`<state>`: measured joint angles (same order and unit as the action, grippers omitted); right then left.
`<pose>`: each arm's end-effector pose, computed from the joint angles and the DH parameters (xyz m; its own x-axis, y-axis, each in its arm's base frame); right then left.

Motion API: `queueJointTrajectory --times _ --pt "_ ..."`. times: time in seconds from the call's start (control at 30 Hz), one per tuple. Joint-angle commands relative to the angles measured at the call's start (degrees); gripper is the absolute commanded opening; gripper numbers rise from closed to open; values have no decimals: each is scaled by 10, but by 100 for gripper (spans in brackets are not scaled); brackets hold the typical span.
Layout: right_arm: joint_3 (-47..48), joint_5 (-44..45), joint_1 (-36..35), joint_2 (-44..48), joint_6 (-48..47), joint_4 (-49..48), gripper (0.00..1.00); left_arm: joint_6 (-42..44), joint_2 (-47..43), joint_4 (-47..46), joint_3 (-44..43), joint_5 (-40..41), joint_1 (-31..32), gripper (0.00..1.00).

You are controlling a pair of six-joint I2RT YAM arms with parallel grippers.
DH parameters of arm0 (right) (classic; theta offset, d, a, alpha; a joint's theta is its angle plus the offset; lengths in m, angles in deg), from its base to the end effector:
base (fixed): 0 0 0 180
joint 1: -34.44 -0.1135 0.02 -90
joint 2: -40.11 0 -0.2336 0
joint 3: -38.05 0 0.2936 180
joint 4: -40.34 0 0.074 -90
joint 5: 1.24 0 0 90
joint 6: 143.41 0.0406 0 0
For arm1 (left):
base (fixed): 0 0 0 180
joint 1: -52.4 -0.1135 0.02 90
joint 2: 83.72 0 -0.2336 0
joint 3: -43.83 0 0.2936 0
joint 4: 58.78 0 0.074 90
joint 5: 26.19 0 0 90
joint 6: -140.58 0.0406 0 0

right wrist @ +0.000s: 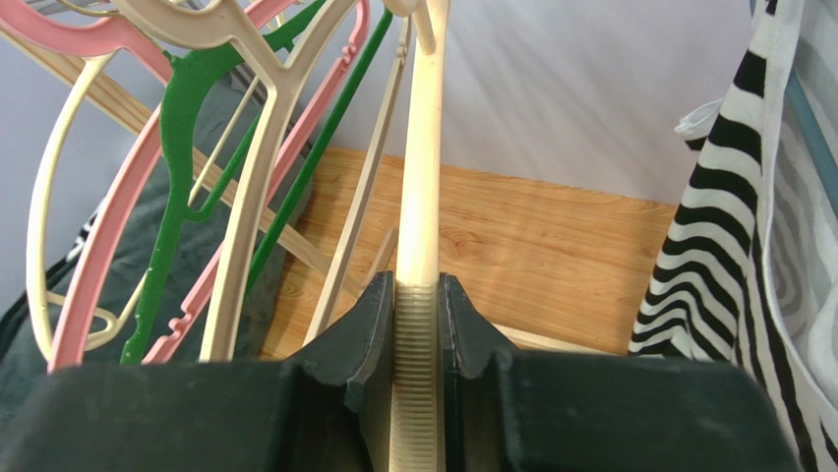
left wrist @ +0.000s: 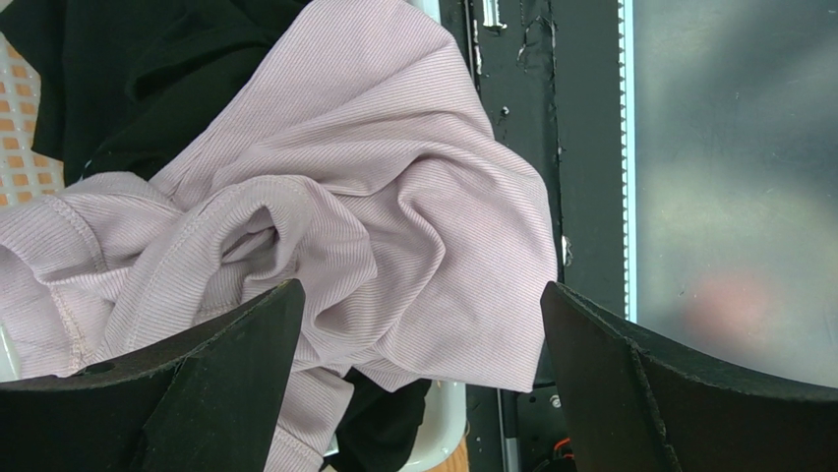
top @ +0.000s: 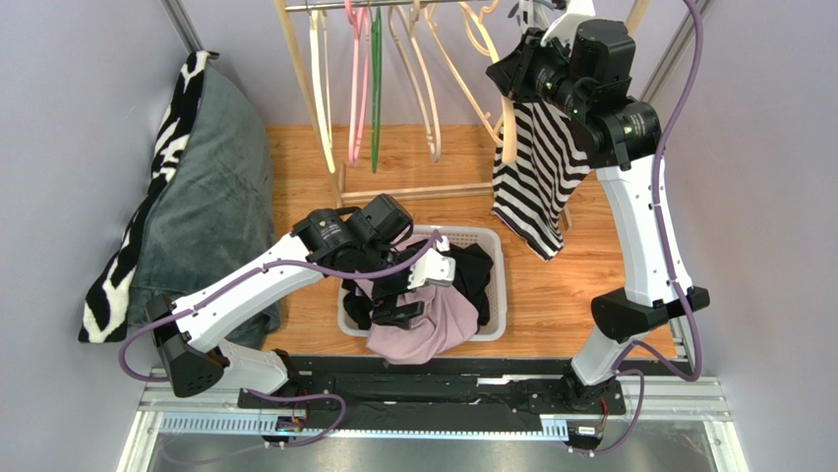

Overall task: Remove the tank top from the hanger
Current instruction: Place the hanger at the clothesline.

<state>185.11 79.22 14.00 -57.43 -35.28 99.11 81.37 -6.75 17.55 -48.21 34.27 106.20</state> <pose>0.3292 0.1299 0.5501 -0.2980 0.2164 -0.9297 -0.4261 0.8414 0.3324 0.1630 -0.2567 0.3216 -0.0138 0.7729 -0.6344 0.9885 -0.0851 -0.1252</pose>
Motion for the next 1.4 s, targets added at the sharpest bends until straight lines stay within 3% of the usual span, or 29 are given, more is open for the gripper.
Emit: queueJointTrajectory --times 0.0,0.23,0.37,0.53,0.63,0.67,0.73,0.77,0.83,0.87,1.17,1.37 --pt "35 85 -35 -9 -76 25 0 0 -13 -5 -20 -2 -2 99" --pt "46 195 -81 -30 -138 10 0 -4 -16 -11 -18 12 -2 99" --pt "82 206 -94 -59 -145 12 0 -8 -15 -16 -18 17 -2 99" --pt "60 213 -117 -59 -145 -9 0 -13 -13 -23 -15 22 -2 99" --pt "57 214 -126 -57 -144 -8 21 -13 -13 -24 -13 25 -2 99" --pt "50 212 -128 -51 -144 -8 36 -13 -13 -24 -12 26 -2 99" --pt "42 211 -131 -41 -147 -11 50 -14 -15 -26 -12 29 -2 99" --pt "31 214 -132 -26 -148 -15 72 -15 -15 -25 -12 31 -2 99" --pt "18 218 -131 -7 -155 -22 86 -18 -20 -26 -17 31 -2 99" --pt "10 219 -131 15 -158 -25 98 -20 -21 -25 -18 30 -2 99" --pt "-154 183 -139 203 -180 -52 100 -19 -24 -25 -22 39 -2 99" --pt "-397 153 -190 384 -240 -71 100 -32 -28 -61 1 58 -2 99"
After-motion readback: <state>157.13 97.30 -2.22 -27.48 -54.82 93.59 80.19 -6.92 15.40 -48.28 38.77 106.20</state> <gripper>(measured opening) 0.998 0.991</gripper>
